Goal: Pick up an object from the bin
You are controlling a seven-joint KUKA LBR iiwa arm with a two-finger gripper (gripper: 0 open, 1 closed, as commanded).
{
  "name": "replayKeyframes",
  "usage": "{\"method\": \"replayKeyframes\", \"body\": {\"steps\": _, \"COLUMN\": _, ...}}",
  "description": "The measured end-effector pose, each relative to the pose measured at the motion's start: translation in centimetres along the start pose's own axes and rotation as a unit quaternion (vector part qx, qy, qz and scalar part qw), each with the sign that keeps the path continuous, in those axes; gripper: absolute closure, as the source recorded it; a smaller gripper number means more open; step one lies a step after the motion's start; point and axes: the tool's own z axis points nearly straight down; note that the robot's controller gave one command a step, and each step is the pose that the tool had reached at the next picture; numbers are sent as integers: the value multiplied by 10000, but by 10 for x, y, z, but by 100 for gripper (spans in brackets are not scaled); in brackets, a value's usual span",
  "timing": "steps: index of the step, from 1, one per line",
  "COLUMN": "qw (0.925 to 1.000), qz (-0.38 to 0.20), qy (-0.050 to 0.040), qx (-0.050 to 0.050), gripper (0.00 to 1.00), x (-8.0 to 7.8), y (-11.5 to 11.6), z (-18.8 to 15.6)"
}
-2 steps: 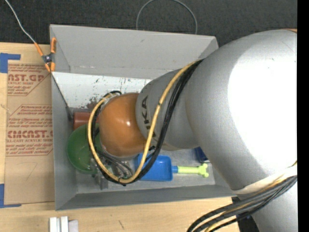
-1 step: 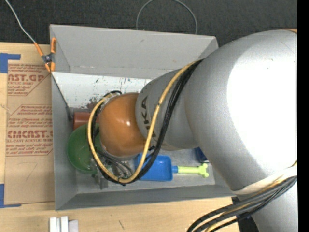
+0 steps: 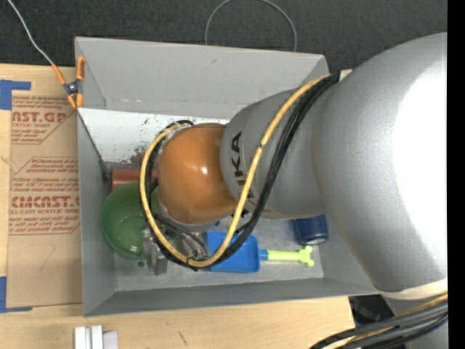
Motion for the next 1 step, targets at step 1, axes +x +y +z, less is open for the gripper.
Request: {"method": "replayKeyframes", "body": {"steps": 1, "qw": 10000, "qz": 48, "qy": 48, "qx": 9, "gripper": 100, "x": -9, "y": -9, "z": -14}}
